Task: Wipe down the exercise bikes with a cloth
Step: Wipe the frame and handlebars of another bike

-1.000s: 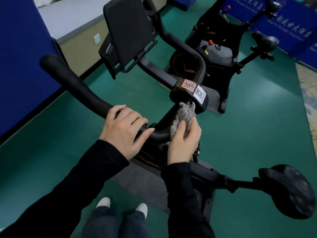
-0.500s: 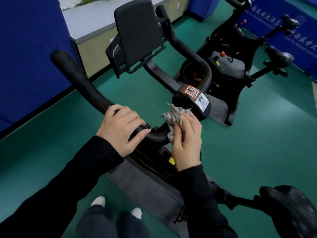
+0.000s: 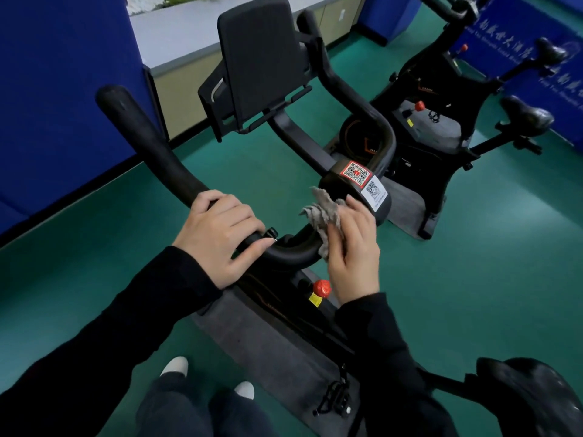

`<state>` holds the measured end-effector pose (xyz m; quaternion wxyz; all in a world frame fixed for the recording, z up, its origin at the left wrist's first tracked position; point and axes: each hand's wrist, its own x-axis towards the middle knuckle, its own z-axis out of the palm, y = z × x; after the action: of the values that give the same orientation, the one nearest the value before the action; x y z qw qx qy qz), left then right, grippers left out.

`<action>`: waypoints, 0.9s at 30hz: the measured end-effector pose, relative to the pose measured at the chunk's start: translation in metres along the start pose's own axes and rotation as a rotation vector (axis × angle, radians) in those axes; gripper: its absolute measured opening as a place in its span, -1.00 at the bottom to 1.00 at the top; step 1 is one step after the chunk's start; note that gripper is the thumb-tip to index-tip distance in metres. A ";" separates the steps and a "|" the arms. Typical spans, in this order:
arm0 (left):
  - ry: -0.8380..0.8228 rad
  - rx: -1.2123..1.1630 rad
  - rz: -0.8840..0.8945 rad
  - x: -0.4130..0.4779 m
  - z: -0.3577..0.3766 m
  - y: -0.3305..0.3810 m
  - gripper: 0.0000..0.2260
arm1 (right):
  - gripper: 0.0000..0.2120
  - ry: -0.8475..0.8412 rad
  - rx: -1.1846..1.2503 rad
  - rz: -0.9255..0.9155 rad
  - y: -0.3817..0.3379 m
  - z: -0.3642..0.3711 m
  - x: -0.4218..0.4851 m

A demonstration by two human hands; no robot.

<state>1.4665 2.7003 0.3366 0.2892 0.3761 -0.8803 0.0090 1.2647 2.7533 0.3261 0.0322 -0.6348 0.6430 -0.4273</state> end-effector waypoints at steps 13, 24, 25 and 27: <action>-0.015 -0.029 0.000 -0.001 -0.002 -0.001 -0.67 | -0.80 -1.115 -0.451 -0.264 -0.011 -0.022 0.115; -0.026 -0.018 -0.016 0.000 -0.002 -0.001 -0.64 | -0.79 -1.196 -0.666 -0.237 -0.027 -0.016 0.119; -0.030 -0.013 -0.020 0.000 -0.003 -0.001 -0.64 | -0.79 -1.178 -0.669 -0.233 -0.029 -0.016 0.115; -0.047 -0.003 -0.022 -0.001 -0.003 -0.001 -0.64 | -0.78 -1.155 -0.622 -0.209 -0.036 -0.015 0.102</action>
<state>1.4696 2.7010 0.3387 0.2690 0.3855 -0.8826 -0.0043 1.2649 2.6806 0.4078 0.1452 -0.8006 0.5508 0.1861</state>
